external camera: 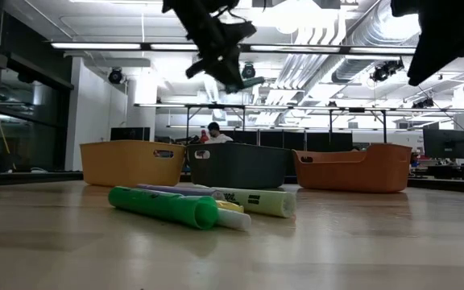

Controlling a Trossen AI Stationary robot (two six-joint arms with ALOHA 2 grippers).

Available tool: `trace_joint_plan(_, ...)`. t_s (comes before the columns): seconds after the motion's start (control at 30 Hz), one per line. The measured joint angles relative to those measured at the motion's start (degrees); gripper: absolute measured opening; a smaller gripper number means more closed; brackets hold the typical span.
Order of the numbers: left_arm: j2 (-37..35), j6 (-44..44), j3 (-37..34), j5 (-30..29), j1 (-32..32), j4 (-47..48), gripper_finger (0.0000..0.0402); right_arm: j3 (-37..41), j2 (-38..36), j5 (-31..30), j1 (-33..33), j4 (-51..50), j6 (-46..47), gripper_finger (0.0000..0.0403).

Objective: Pick & Place Markers
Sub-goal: Put the blue highlighter pen into the blue bin

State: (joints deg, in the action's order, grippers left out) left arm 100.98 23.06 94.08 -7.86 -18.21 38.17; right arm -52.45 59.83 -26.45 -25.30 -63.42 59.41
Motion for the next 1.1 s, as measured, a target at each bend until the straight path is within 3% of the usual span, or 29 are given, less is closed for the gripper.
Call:
trace_joint_plan(0.37, 8.1, 3.4, -0.2, 8.9, -3.6, 2.0, 0.0056, 0.0, -4.4, -1.5, 3.2, -1.3, -1.7, 0.0149)
trace_joint_plan(1.1, 9.6, 2.3, 0.0, 6.2, -3.5, 9.4, 0.0056, 0.0, -4.9, -3.4, 9.3, -1.0, -2.1, 0.0149)
